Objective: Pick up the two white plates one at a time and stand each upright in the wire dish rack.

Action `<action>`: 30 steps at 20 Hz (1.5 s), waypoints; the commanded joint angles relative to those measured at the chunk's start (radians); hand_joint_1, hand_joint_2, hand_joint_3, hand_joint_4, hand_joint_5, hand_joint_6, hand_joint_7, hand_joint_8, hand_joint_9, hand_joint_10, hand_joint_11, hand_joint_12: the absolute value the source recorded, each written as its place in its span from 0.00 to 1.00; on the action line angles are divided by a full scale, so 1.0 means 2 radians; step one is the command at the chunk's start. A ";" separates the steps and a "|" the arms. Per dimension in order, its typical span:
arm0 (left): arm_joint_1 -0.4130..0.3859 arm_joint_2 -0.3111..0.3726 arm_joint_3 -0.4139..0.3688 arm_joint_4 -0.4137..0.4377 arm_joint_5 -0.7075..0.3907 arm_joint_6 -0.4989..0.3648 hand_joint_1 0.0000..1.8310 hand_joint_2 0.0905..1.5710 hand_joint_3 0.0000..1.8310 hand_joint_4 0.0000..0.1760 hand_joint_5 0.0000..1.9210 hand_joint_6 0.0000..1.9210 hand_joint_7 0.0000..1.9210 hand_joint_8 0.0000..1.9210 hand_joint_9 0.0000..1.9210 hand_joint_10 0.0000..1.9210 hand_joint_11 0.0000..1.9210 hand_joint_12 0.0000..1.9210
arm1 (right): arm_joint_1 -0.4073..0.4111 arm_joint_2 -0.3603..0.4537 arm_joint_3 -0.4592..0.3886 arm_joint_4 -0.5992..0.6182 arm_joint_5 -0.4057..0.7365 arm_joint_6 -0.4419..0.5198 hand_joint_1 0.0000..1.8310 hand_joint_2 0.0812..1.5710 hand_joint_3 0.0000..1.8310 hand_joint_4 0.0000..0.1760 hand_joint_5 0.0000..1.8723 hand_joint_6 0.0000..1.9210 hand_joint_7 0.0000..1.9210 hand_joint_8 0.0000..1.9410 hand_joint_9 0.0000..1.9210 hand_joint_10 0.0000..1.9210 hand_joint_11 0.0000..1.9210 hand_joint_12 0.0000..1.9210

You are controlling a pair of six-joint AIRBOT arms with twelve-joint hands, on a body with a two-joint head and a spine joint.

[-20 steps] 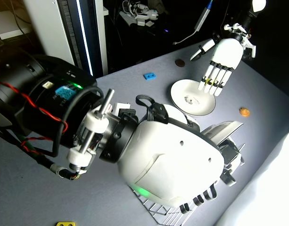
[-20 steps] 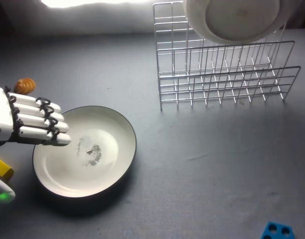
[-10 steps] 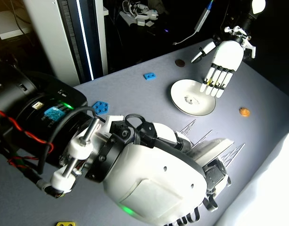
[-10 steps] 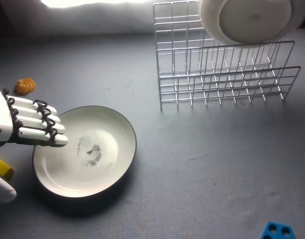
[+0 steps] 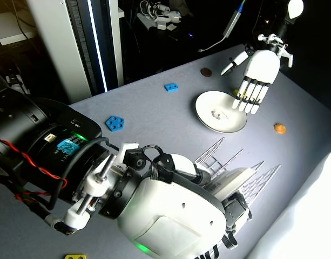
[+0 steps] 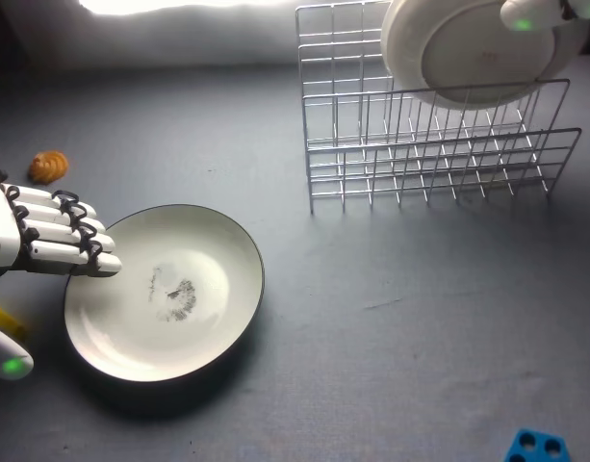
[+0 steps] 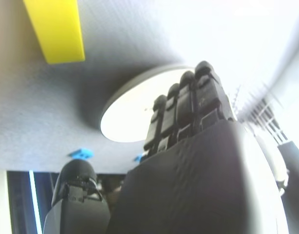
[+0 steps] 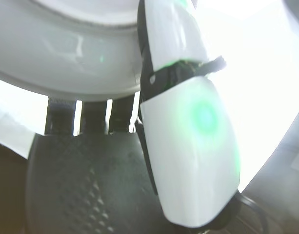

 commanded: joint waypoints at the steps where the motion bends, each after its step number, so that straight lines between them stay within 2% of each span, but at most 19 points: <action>1: 0.000 0.001 0.004 -0.024 -0.009 -0.001 0.00 0.67 0.00 0.00 0.00 0.00 0.00 0.00 0.00 0.00 0.00 0.00 | 0.004 0.002 0.005 0.013 0.072 0.012 0.82 0.67 0.00 0.00 0.50 0.54 0.55 0.40 0.51 0.45 0.43 0.78; 10: 0.000 -0.001 0.005 -0.024 -0.009 -0.001 0.00 0.67 0.00 0.00 0.00 0.00 0.00 0.00 0.00 0.00 0.00 0.00 | -0.007 -0.014 0.020 0.013 0.070 0.012 0.82 0.66 0.00 0.00 0.51 0.53 0.57 0.37 0.56 0.38 0.45 0.75; 11: 0.000 -0.001 0.005 -0.024 -0.009 -0.001 0.00 0.67 0.00 0.00 0.00 0.00 0.00 0.00 0.00 0.00 0.00 0.00 | -0.010 -0.017 0.021 0.013 0.070 0.012 0.81 0.68 0.00 0.00 0.47 0.57 0.52 0.44 0.50 0.48 0.42 0.80; 12: 0.000 -0.001 0.005 -0.024 -0.009 -0.001 0.00 0.67 0.00 0.00 0.00 0.00 0.00 0.00 0.00 0.00 0.00 0.00 | -0.010 -0.019 0.022 0.013 0.070 0.012 0.76 0.71 0.00 0.00 0.43 0.64 0.50 0.50 0.45 0.61 0.37 0.67; 13: 0.000 -0.001 0.005 -0.024 -0.009 -0.001 0.00 0.67 0.00 0.00 0.00 0.00 0.00 0.00 0.00 0.00 0.00 0.00 | -0.012 -0.023 0.025 0.013 0.070 0.012 0.75 0.70 0.00 0.00 0.46 0.61 0.52 0.47 0.46 0.60 0.40 0.59; 14: 0.000 -0.001 0.005 -0.024 -0.009 -0.001 0.00 0.67 0.00 0.00 0.00 0.00 0.00 0.00 0.00 0.00 0.00 0.00 | -0.013 -0.026 0.027 0.013 0.070 0.012 0.76 0.67 0.00 0.00 0.53 0.51 0.56 0.40 0.51 0.53 0.45 0.53; 15: -0.001 -0.001 0.005 -0.024 -0.009 -0.001 0.00 0.67 0.00 0.00 0.00 0.00 0.00 0.00 0.00 0.00 0.00 0.00 | -0.013 -0.028 0.029 0.013 0.070 0.012 0.76 0.67 0.00 0.00 0.53 0.51 0.56 0.40 0.51 0.53 0.45 0.53; 16: -0.002 -0.001 0.005 -0.024 -0.009 -0.001 0.00 0.67 0.00 0.00 0.00 0.00 0.00 0.00 0.00 0.00 0.00 0.00 | -0.015 -0.030 0.031 0.013 0.070 0.012 0.81 0.65 0.00 0.00 0.56 0.43 0.59 0.34 0.56 0.43 0.44 0.72; 18: -0.004 -0.001 0.005 -0.024 -0.009 -0.001 0.00 0.67 0.00 0.00 0.00 0.00 0.00 0.00 0.00 0.00 0.00 0.00 | -0.020 -0.035 0.035 0.013 0.070 0.012 0.82 0.65 0.00 0.00 0.55 0.40 0.60 0.34 0.58 0.40 0.43 0.78; 19: -0.004 -0.001 0.005 -0.024 -0.009 -0.001 0.00 0.67 0.00 0.00 0.00 0.00 0.00 0.00 0.00 0.00 0.00 0.00 | -0.022 -0.037 0.037 0.013 0.070 0.012 0.81 0.69 0.00 0.00 0.46 0.52 0.52 0.46 0.51 0.50 0.37 0.82; 21: -0.004 -0.001 0.005 -0.024 -0.009 -0.001 0.00 0.67 0.00 0.00 0.00 0.00 0.00 0.00 0.00 0.00 0.00 0.00 | -0.027 -0.042 0.042 0.013 0.070 0.012 0.82 0.65 0.00 0.00 0.54 0.44 0.59 0.36 0.57 0.40 0.44 0.77; 22: -0.004 -0.001 0.006 -0.024 -0.009 -0.001 0.00 0.67 0.00 0.00 0.00 0.00 0.00 0.00 0.00 0.00 0.00 0.00 | -0.029 -0.045 0.046 0.013 0.070 0.013 0.77 0.65 0.00 0.00 0.56 0.44 0.60 0.35 0.56 0.44 0.46 0.59; 23: -0.004 -0.001 0.006 -0.024 -0.009 -0.001 0.00 0.68 0.00 0.00 0.00 0.00 0.00 0.00 0.00 0.00 0.00 0.00 | -0.031 -0.048 0.048 0.013 0.069 0.014 0.68 0.70 0.01 0.00 0.49 0.58 0.52 0.48 0.48 0.33 0.37 0.58; 24: -0.005 -0.001 0.006 -0.024 -0.009 -0.001 0.00 0.68 0.00 0.00 0.00 0.00 0.00 0.00 0.00 0.00 0.00 0.00 | -0.032 -0.051 0.050 0.013 0.067 0.014 0.63 0.73 0.00 0.00 0.45 0.62 0.45 0.28 0.44 0.23 0.30 0.59; 25: -0.006 -0.001 0.006 -0.024 -0.009 -0.001 0.00 0.67 0.00 0.00 0.00 0.00 0.00 0.00 0.00 0.00 0.00 0.00 | -0.033 -0.052 0.051 0.013 0.067 0.014 0.60 0.68 0.00 0.00 0.36 0.32 0.44 0.13 0.42 0.15 0.26 0.57; 27: -0.007 -0.001 0.006 -0.024 -0.009 -0.001 0.00 0.67 0.00 0.00 0.00 0.00 0.00 0.00 0.00 0.00 0.00 0.00 | -0.033 -0.054 0.051 0.013 0.067 0.014 0.60 0.67 0.00 0.00 0.42 0.08 0.47 0.03 0.45 0.07 0.25 0.55; 28: -0.007 -0.001 0.007 -0.024 -0.009 -0.001 0.00 0.67 0.00 0.00 0.00 0.00 0.00 0.00 0.00 0.00 0.00 0.00 | -0.033 -0.054 0.051 0.013 0.067 0.014 0.65 0.70 0.00 0.00 0.46 0.49 0.53 0.37 0.53 0.07 0.31 0.56; 29: -0.007 -0.001 0.007 -0.024 -0.009 -0.001 0.00 0.67 0.00 0.00 0.00 0.00 0.00 0.00 0.00 0.00 0.00 0.00 | -0.035 -0.054 0.051 0.013 0.067 0.014 0.73 0.67 0.00 0.00 0.51 0.51 0.56 0.40 0.51 0.44 0.39 0.53; 30: -0.007 -0.001 0.007 -0.024 -0.009 -0.001 0.00 0.67 0.00 0.00 0.00 0.00 0.00 0.00 0.00 0.00 0.00 0.00 | -0.036 -0.055 0.051 0.013 0.067 0.014 0.80 0.67 0.00 0.00 0.52 0.48 0.57 0.38 0.54 0.43 0.39 0.74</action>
